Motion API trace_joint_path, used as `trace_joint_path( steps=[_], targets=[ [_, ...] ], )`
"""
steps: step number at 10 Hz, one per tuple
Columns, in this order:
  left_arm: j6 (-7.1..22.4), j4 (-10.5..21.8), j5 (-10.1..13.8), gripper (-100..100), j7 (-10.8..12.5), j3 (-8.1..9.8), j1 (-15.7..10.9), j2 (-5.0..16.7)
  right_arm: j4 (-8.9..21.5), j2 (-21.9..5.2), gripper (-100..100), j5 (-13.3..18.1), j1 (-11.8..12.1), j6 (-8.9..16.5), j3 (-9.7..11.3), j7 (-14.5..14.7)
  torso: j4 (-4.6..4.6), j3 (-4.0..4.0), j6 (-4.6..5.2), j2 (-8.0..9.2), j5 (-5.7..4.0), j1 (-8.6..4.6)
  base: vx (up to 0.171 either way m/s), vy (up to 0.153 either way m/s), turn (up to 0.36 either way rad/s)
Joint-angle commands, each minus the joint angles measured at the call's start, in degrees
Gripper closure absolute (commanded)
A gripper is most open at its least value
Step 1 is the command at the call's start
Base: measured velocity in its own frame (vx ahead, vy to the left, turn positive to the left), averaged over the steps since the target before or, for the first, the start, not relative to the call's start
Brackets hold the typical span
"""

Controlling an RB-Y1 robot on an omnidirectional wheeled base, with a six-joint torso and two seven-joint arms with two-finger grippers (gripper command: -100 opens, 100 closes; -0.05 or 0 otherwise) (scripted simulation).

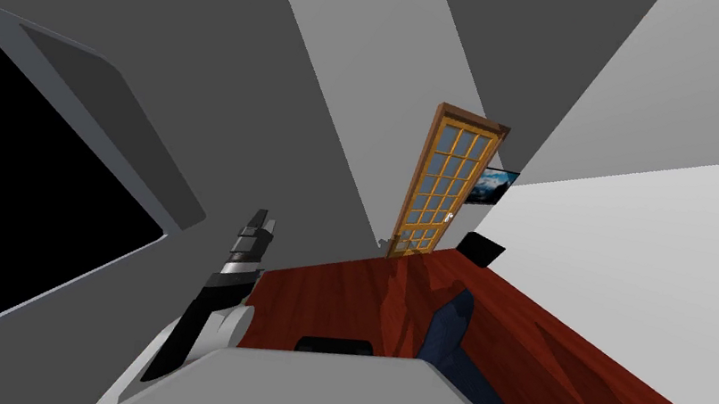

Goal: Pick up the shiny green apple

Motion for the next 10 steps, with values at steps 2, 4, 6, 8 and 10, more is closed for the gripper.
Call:
trace_joint_path(
  steps=[2,4,6,8,10],
  targets=[
    [0.0,0.0,0.0,0,0.0,0.0,0.0,0.0,2.07,1.08,-100,0.6,-2.78,0.78,1.33,-0.55,0.01,0.04,0.01,0.06,0.0,-0.02,-0.034,-0.02,0.044],
    [0.0,0.0,0.0,0,0.0,0.0,0.0,0.0,2.04,1.08,-100,0.67,-3.14,1.11,1.61,-0.76,0.03,0.07,0.01,0.11,0.0,-0.01,-0.025,-0.01,0.016],
    [0.0,0.0,0.0,0,0.0,0.0,0.0,0.0,2.12,1.11,100,0.69,-3.24,1.16,1.66,-0.81,0.0,0.01,0.02,0.01,0.02,0.05,0.0,0.0,0.0],
    [0.0,0.0,0.0,0,0.0,0.0,0.0,0.0,2.12,1.13,100,0.68,-3.22,1.14,1.68,-0.83,0.01,0.0,-0.01,-0.01,0.01,0.02,0.0,0.0,0.0],
    [0.0,0.0,0.0,0,0.0,0.0,0.0,0.0,2.12,1.14,0,0.68,-3.21,1.13,1.69,-0.84,0.01,0.0,-0.02,-0.01,0.01,0.01,0.0,0.0,0.0]
  ],
)
